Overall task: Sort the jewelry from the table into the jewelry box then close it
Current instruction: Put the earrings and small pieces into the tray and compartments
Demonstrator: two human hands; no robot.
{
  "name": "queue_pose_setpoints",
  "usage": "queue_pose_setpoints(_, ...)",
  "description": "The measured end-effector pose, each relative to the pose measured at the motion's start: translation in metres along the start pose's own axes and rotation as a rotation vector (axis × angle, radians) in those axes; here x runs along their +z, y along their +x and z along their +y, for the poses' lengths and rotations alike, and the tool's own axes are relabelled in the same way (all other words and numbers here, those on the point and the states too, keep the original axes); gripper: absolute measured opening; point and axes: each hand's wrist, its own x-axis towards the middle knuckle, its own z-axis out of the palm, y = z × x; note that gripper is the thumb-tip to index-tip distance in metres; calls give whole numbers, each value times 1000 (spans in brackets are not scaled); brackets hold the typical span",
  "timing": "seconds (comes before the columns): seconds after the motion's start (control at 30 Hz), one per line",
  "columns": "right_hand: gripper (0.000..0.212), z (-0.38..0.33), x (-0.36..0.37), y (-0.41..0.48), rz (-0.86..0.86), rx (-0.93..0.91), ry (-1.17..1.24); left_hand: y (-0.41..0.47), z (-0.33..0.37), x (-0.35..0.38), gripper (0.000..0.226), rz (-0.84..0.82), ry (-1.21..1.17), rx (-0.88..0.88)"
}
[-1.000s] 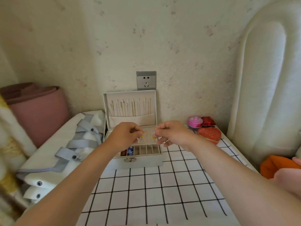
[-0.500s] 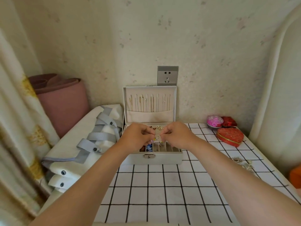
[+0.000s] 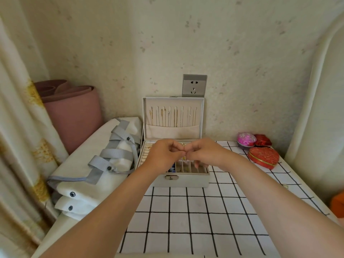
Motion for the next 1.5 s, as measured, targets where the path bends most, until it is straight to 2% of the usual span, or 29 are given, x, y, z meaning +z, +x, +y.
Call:
queue_pose_setpoints(0.13, 10, 4, 2, -1, 64, -12, 22, 1, 1, 3, 4, 27, 34, 11)
queue_pose_setpoints(0.23, 4, 12, 3, 3, 113, -4, -37, 1, -4, 5, 5, -42, 95, 27)
queue_pose_setpoints(0.3, 9, 17, 6, 7, 138, -4, -100, 1, -9, 4, 11, -81, 266, 98)
queue_pose_setpoints(0.43, 11, 23, 15, 12, 178, -12, -263, 0, -20, 2, 40, -133, 668, 243)
queue_pose_setpoints(0.5, 12, 24, 19, 13, 191, -8, -331, -1, -24, 2, 48, -183, 755, 257)
queue_pose_setpoints(0.67, 22, 28, 23, 13, 135, -22, -555, -2, -21, 3, 44, -213, 774, 279)
queue_pose_setpoints(0.87, 17, 29, 6, 1, 122, -54, -486, -3, -16, 9, 46, -178, 858, 305)
queue_pose_setpoints(1.1, 12, 56, -37, -38, 170, -14, -455, -10, 15, 43, 39, -171, 725, 334)
queue_pose_setpoints(1.3, 14, 92, -74, -81, 226, 65, -446, -21, 45, 100, 31, -252, 651, 419)
queue_pose_setpoints(1.5, 18, 128, -99, -109, 181, 190, -439, -29, 49, 150, 31, -376, 673, 438)
